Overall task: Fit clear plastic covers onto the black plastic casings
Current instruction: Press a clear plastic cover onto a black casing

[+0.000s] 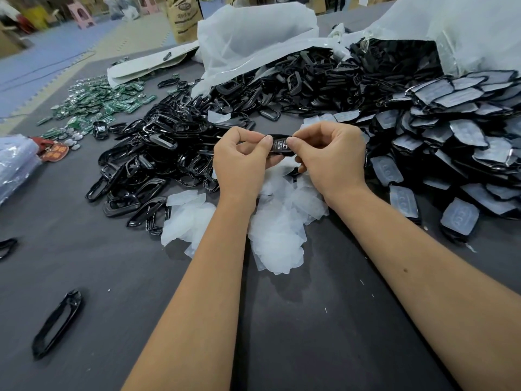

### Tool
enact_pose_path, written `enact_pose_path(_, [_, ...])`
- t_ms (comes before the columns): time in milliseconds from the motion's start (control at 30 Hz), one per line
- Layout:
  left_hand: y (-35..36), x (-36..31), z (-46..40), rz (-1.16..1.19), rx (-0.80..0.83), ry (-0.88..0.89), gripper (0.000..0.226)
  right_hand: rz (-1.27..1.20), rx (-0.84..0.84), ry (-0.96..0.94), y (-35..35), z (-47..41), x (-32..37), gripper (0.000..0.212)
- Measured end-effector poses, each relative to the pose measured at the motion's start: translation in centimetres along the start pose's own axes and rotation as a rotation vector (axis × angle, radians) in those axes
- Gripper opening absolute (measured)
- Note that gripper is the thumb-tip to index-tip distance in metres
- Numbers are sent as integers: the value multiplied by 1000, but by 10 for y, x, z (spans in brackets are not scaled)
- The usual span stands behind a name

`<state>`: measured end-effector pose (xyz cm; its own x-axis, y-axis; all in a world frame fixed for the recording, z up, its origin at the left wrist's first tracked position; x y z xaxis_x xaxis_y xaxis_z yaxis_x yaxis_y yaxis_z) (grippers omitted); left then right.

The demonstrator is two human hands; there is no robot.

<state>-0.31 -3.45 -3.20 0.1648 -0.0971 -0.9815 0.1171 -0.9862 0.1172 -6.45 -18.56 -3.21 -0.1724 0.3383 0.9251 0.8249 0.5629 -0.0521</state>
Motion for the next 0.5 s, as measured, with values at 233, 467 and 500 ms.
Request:
enact_pose_path(233, [0, 0, 1, 31, 17, -14, 19, 56, -9, 23, -1, 1, 2, 9])
enact_pose_path(467, [1, -1, 2, 44, 67, -33, 22, 139, -6, -18, -1, 3, 7, 12])
enact_pose_path(500, [1, -2, 2, 45, 72, -38, 22, 157, -5, -43, -1, 4, 8, 12])
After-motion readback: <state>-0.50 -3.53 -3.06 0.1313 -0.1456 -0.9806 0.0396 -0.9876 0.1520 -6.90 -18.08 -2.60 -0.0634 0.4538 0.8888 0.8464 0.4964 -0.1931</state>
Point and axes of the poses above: each hand's wrist, its own z-axis away from the middle knuckle, its own y-axis out of the palm, x = y × z, the point moved 4 cm from there along -z, towards the middle knuckle, and after that the axes turned 14 degrees about -x, right-handed, at the moved point
